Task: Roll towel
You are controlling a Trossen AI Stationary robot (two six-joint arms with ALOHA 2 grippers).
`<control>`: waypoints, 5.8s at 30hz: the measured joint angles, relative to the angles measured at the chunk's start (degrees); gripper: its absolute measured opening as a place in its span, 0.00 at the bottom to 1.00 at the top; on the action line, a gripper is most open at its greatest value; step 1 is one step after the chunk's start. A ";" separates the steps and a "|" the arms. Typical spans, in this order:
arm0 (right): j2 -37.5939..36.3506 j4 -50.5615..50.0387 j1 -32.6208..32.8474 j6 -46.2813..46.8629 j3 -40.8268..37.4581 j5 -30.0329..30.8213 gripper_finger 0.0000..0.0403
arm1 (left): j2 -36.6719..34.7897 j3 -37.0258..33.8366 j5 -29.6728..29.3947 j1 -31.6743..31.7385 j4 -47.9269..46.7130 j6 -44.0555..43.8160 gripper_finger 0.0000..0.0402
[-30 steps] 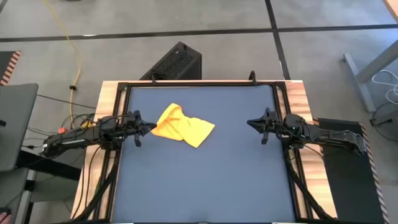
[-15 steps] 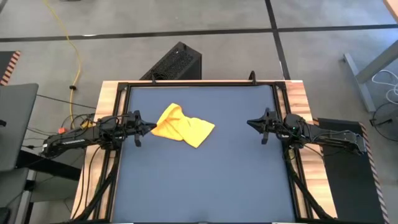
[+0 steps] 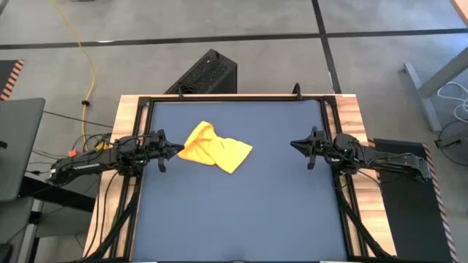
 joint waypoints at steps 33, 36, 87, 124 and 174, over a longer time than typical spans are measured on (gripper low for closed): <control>0.01 -0.01 0.00 0.00 0.00 0.01 0.14 | 0.00 0.00 -0.10 0.02 0.19 0.01 0.00; 0.01 -0.02 0.00 0.00 0.00 0.00 0.14 | 0.00 0.00 -0.88 -0.01 0.28 0.01 0.00; 19.54 29.41 3.86 19.03 1.11 4.20 0.14 | 66.12 38.43 -21.94 0.65 -6.66 21.18 0.10; 74.47 29.22 12.79 4.68 42.23 9.31 0.14 | 88.97 53.94 -5.61 16.34 -25.98 22.21 0.01; 99.85 3.36 10.82 4.38 71.23 10.22 0.46 | 72.91 53.92 12.34 8.89 -20.14 15.97 0.00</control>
